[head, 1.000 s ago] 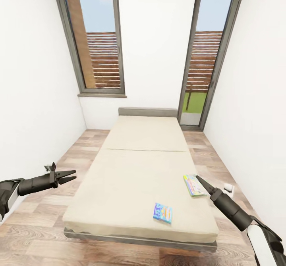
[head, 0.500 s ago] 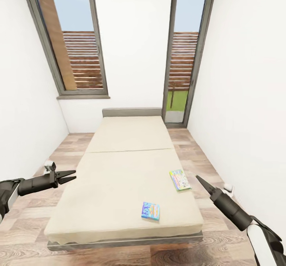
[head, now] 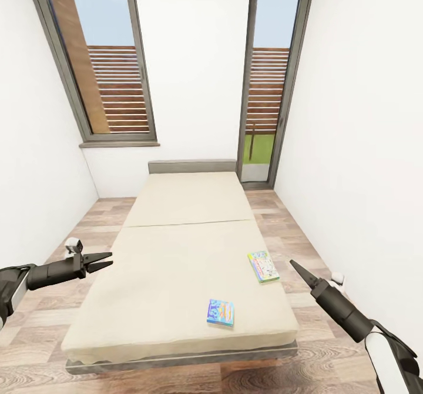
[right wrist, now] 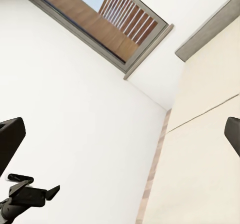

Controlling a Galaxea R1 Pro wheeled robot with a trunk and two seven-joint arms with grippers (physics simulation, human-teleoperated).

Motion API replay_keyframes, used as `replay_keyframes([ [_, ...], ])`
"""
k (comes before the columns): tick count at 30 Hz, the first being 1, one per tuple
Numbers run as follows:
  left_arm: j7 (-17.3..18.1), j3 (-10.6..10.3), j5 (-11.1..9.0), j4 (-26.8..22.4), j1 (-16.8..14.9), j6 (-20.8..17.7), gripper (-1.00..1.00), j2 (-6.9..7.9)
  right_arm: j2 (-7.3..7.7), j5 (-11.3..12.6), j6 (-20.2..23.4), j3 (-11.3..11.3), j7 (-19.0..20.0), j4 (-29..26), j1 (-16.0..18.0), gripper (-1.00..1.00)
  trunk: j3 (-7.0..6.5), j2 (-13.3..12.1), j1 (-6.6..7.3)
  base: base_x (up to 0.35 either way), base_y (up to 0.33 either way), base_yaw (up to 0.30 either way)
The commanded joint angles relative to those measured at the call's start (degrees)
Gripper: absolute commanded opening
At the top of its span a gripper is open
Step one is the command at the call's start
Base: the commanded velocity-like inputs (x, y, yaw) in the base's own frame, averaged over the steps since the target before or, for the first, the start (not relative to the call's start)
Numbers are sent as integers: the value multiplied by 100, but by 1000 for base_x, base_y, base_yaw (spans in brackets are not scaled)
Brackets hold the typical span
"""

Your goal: Put all the toys in the child's room - the three board games (two on the bed and one on the table), the two jigsaw puzzles on the table, and the tennis ball on the table - inside the toy box on the table in the child's room.

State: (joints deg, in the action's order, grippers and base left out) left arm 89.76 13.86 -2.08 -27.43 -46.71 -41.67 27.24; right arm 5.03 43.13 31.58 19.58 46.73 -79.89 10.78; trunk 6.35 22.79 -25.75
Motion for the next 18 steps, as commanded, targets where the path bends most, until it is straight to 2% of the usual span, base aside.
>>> replay_keyframes([
  [1,24,3,6,0,-5,-61,100,0,-1,36,42,3,3,0,4,100,13,12,-3,0,0,-2],
  [10,24,3,14,0,-5,-61,100,0,7,32,46,3,3,-2,4,100,13,12,-3,0,-14,0],
  [18,24,3,10,0,-5,-58,100,0,-1,22,42,-6,-2,-3,3,100,13,12,-3,0,-173,0],
])
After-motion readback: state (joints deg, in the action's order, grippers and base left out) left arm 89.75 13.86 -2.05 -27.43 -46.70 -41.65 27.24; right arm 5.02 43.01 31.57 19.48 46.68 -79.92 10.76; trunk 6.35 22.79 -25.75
